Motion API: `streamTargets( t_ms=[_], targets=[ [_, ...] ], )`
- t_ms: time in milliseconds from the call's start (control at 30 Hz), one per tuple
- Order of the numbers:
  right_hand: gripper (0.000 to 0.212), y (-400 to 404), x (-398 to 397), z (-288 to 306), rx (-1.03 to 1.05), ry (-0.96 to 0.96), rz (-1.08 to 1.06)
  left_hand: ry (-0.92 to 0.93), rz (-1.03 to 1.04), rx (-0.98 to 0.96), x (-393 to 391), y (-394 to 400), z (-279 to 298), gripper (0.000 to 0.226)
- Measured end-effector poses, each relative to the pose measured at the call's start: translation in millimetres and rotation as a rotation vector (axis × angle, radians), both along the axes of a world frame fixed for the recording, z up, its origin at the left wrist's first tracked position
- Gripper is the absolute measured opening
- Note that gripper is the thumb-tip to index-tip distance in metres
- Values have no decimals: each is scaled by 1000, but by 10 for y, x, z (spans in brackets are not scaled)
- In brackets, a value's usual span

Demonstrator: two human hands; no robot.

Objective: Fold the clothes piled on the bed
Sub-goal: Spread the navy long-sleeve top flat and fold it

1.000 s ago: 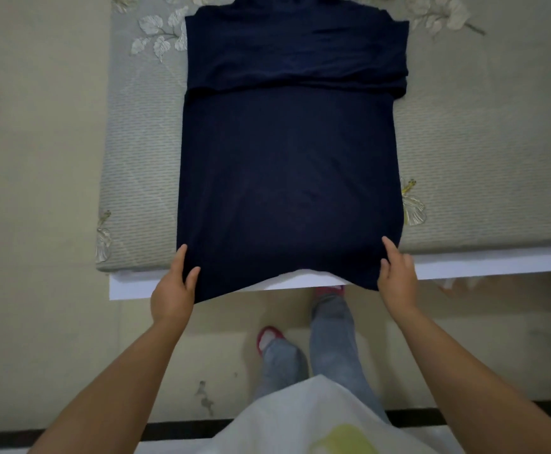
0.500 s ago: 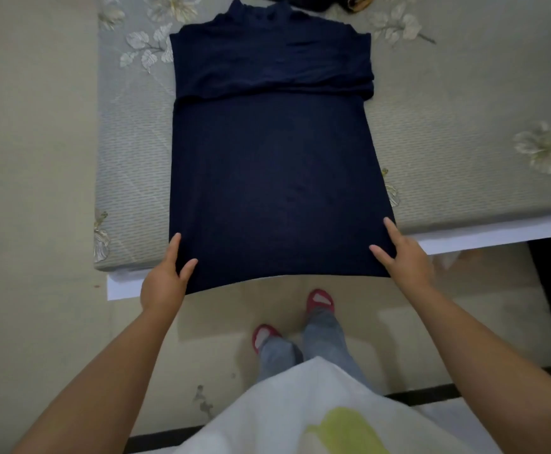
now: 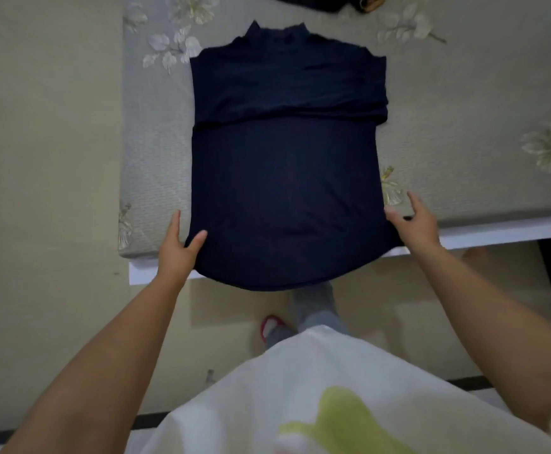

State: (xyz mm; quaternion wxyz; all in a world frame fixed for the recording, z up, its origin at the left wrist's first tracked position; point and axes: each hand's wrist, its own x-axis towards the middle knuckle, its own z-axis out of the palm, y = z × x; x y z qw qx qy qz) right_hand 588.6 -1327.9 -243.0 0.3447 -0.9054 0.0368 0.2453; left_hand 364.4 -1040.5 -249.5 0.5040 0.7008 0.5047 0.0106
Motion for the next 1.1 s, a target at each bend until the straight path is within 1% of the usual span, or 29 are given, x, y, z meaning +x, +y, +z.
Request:
streamTargets(
  t_ms=[100, 200, 300, 367, 433, 467, 533, 567, 600, 633, 700, 733, 767, 800, 833, 867, 900, 933, 967, 1000, 1033, 1067, 1100],
  targets=[
    [65, 350, 482, 141, 125, -3, -184, -79, 165, 10, 518, 183, 152, 67],
    [63, 653, 1026, 218, 268, 62, -346, -168, 314, 13, 1096, 449, 255, 67],
    [59, 1014, 1680, 305, 371, 139, -443, -276, 474, -82, 1755, 746, 289, 67],
    [54, 1249, 2131, 327, 436, 198, -488, -320, 541, -144, 2194, 955, 265, 68],
    [46, 1462, 2558, 293, 501, 266, -539, -379, 615, -214, 2626, 1157, 224, 69],
    [38, 1551, 2744, 264, 542, 312, -582, -415, 668, -245, 2820, 1254, 206, 68],
    [12, 1708, 3072, 185, 571, 391, -669, -477, 747, -346, 3145, 1521, 121, 64],
    [11, 1767, 3215, 133, 554, 399, -690, -497, 787, -418, 3278, 1689, 63, 60],
    [17, 1819, 3354, 90, 552, 427, -737, -517, 838, -505, 3400, 1859, -14, 57],
    [20, 1875, 3485, 45, 526, 430, -734, -526, 876, -592, 3504, 2010, -104, 53],
    [25, 1974, 3754, -71, 520, 475, -789, -530, 971, -686, 3728, 2249, -217, 46],
    [26, 2030, 3856, -126, 537, 489, -869, -535, 1016, -697, 3857, 2321, -202, 39],
    [27, 2091, 3972, -170, 498, 493, -886, -535, 1070, -673, 3996, 2403, -204, 34],
    [28, 2157, 4053, -206, 547, 483, -948, -550, 1122, -660, 4133, 2474, -191, 31],
    [29, 2227, 4147, -321, 583, 407, -940, -570, 1178, -640, 4263, 2569, -206, 28],
    [31, 2341, 4215, -342, 675, 346, -923, -621, 1216, -632, 4396, 2658, -217, 20],
    [29, 2456, 4274, -356, 745, 318, -895, -659, 1222, -595, 4514, 2747, -253, 12],
    [28, 2553, 4321, -413, 788, 315, -882, -681, 1201, -556, 4622, 2779, -285, 15],
    [33, 2669, 4324, -481, 797, 295, -861, -646, 1132, -493, 4704, 2787, -359, 28],
    [44, 2744, 4316, -538, 736, 241, -761, -560, 1037, -423, 4749, 2750, -442, 45],
    [52, 2808, 4295, -621, 615, 225, -637, -423, 890, -281, 4749, 2660, -544, 56],
    [54, 2882, 4262, -688, 385, 169, -410, -267, 675, -93, 4730, 2540, -624, 61],
    [54, 2911, 4191, -767, 164, 65, -173, -134, 413, 105, 4679, 2425, -751, 62]
  ],
)
